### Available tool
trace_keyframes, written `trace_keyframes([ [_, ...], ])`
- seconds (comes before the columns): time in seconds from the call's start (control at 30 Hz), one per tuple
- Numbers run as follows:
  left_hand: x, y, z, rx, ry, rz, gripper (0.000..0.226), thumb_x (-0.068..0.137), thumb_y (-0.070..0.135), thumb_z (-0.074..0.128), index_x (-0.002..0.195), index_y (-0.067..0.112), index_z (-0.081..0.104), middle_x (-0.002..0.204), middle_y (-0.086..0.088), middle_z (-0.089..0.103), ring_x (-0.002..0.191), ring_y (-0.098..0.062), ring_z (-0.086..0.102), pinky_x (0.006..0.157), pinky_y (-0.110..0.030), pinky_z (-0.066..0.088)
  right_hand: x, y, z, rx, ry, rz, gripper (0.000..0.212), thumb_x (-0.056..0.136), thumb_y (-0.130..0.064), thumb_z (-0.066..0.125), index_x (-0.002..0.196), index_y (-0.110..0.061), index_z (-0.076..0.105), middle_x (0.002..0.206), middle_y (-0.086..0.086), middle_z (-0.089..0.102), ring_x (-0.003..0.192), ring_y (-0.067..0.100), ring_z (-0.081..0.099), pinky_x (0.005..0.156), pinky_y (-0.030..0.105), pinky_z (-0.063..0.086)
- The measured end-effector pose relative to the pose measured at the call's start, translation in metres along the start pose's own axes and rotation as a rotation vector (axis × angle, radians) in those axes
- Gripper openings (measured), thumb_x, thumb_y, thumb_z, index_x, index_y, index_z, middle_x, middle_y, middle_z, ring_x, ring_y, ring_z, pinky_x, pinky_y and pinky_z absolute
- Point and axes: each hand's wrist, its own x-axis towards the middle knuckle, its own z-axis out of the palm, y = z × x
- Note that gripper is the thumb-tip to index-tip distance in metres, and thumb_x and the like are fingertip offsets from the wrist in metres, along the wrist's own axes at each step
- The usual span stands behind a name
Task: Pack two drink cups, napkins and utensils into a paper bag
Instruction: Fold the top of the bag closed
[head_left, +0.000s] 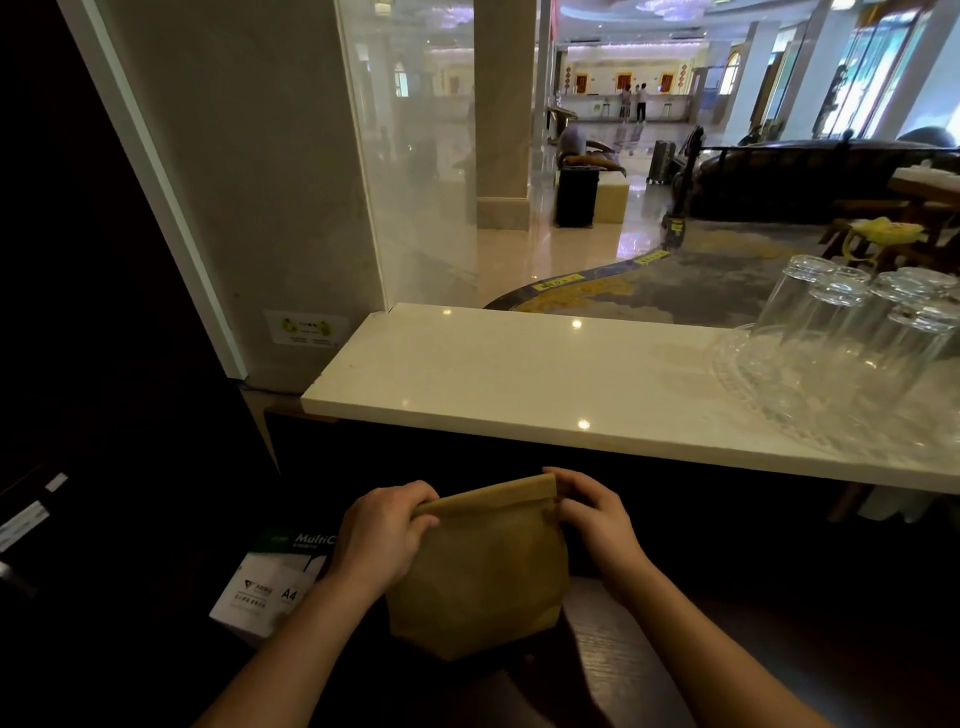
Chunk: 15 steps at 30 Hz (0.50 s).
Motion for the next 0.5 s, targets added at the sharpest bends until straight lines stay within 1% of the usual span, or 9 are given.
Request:
trace_keyframes([
  [0.07, 0.001, 0.0, 0.0, 0.043, 0.013, 0.007, 0.005, 0.088, 0.031, 0.067, 0.093, 0.032, 0.066, 0.087, 0.01, 0.066, 0.083, -0.013, 0.06, 0.07, -0.035, 0.052, 0.002, -0.003, 0.0, -0.039, -0.011, -0.006, 0.029, 0.087, -0.024, 0.071, 0.114, -0.035, 0.07, 0.102, -0.011, 0.073, 0.095, 0.003, 0.069, 0.074, 0.02, 0.058],
  [0.1, 0.001, 0.0, 0.0, 0.084, 0.017, 0.017, 0.004, 0.089, 0.033, 0.067, 0.093, 0.033, 0.066, 0.086, 0.009, 0.066, 0.082, -0.013, 0.061, 0.069, -0.034, 0.051, 0.004, -0.005, 0.001, -0.077, 0.007, -0.012, 0.025, 0.088, -0.026, 0.071, 0.111, -0.033, 0.071, 0.101, -0.008, 0.073, 0.094, 0.006, 0.069, 0.075, 0.023, 0.059],
  [0.2, 0.002, 0.004, -0.001, 0.215, 0.01, 0.066, 0.008, 0.09, 0.037, 0.062, 0.097, 0.034, 0.063, 0.09, 0.01, 0.068, 0.085, -0.012, 0.062, 0.068, -0.028, 0.047, 0.013, -0.009, 0.002, -0.238, 0.064, -0.059, 0.007, 0.09, -0.022, 0.069, 0.093, -0.026, 0.073, 0.087, -0.001, 0.073, 0.084, 0.015, 0.07, 0.072, 0.03, 0.059],
  [0.3, 0.002, 0.009, 0.0, 0.229, 0.004, 0.091, 0.021, 0.091, 0.038, 0.061, 0.111, 0.037, 0.059, 0.102, 0.013, 0.067, 0.094, -0.01, 0.061, 0.075, -0.027, 0.047, 0.018, -0.01, 0.003, -0.345, 0.09, -0.078, 0.006, 0.09, -0.022, 0.069, 0.088, -0.026, 0.073, 0.081, -0.002, 0.072, 0.078, 0.014, 0.068, 0.071, 0.034, 0.059],
  [0.37, 0.002, 0.015, 0.003, 0.176, -0.027, 0.097, 0.033, 0.088, 0.047, 0.06, 0.12, 0.038, 0.056, 0.107, 0.015, 0.064, 0.098, -0.01, 0.06, 0.08, -0.028, 0.048, 0.019, -0.009, 0.003, -0.362, 0.092, -0.09, 0.006, 0.09, -0.023, 0.069, 0.086, -0.026, 0.073, 0.08, -0.002, 0.072, 0.077, 0.013, 0.068, 0.07, 0.034, 0.058],
  [0.4, 0.003, 0.02, 0.005, 0.15, -0.042, 0.095, 0.037, 0.087, 0.053, 0.057, 0.121, 0.038, 0.055, 0.107, 0.015, 0.063, 0.097, -0.009, 0.059, 0.081, -0.029, 0.048, 0.018, -0.009, 0.004, -0.359, 0.091, -0.096, 0.006, 0.09, -0.023, 0.069, 0.086, -0.026, 0.073, 0.08, -0.002, 0.072, 0.077, 0.013, 0.068, 0.07, 0.034, 0.058],
  [0.47, 0.007, 0.029, 0.011, 0.141, -0.055, 0.096, 0.038, 0.09, 0.058, 0.049, 0.122, 0.038, 0.056, 0.106, 0.013, 0.063, 0.096, -0.01, 0.059, 0.079, -0.03, 0.048, 0.018, -0.008, 0.005, -0.353, 0.092, -0.101, 0.007, 0.09, -0.022, 0.069, 0.086, -0.026, 0.072, 0.079, -0.001, 0.071, 0.075, 0.014, 0.068, 0.068, 0.033, 0.058],
  [0.5, 0.011, 0.033, 0.015, 0.149, -0.049, 0.1, 0.034, 0.093, 0.055, 0.047, 0.12, 0.037, 0.058, 0.105, 0.012, 0.063, 0.096, -0.011, 0.059, 0.078, -0.03, 0.048, 0.018, -0.008, 0.005, -0.354, 0.092, -0.101, 0.006, 0.09, -0.021, 0.069, 0.086, -0.026, 0.071, 0.079, 0.0, 0.071, 0.075, 0.015, 0.068, 0.068, 0.033, 0.058],
])
